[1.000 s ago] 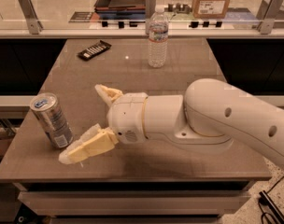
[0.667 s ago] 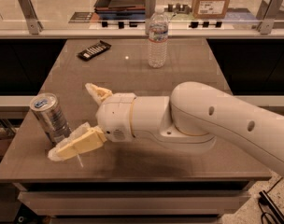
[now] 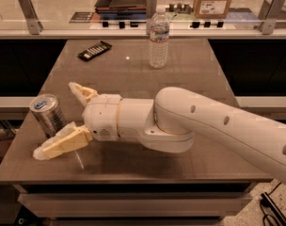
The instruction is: Move redbull can near water bottle
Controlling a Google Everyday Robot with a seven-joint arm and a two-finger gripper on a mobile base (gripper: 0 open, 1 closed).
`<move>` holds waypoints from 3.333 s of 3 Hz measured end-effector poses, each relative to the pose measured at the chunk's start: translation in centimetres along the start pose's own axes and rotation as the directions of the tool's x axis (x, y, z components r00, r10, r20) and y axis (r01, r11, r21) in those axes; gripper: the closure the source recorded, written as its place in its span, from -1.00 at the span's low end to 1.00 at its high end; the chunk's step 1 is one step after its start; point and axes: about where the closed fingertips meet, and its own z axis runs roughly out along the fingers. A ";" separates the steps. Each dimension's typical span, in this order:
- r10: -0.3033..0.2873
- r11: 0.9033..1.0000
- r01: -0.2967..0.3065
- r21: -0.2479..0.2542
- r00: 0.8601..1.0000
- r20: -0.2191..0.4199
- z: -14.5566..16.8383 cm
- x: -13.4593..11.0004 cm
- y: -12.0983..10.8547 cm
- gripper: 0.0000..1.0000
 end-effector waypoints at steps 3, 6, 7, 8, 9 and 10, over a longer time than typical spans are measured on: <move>0.012 0.998 -0.009 -0.063 0.999 0.048 2.5 0.2 0.5 -0.19; 0.005 0.997 -0.002 -0.072 0.999 0.048 2.9 -0.1 1.0 1.00; 0.006 0.999 -0.004 -0.048 0.999 0.051 1.9 -0.3 0.0 1.00; 0.008 0.999 -0.005 -0.036 0.997 0.071 0.6 -0.5 -2.0 1.00; 0.005 1.000 -0.003 -0.014 0.995 0.100 -1.0 -0.5 -4.4 1.00; 0.000 1.000 -0.003 0.025 0.991 0.133 -3.0 -0.4 -6.8 1.00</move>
Offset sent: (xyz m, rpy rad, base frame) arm 0.0034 0.0319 -0.0093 0.0591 0.0181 0.0841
